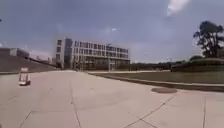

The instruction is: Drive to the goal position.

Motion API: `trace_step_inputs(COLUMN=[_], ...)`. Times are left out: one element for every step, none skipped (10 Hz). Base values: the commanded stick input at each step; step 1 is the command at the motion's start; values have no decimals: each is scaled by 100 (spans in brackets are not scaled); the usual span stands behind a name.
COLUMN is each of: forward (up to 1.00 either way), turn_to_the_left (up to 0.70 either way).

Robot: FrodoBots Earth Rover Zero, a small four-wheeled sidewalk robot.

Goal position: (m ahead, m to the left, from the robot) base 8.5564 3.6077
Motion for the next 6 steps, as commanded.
trace_step_inputs(forward=[70, 70, 70, 70, 70, 70], turn_to_the_left=[0, 0, 0, 19, 35, 13])
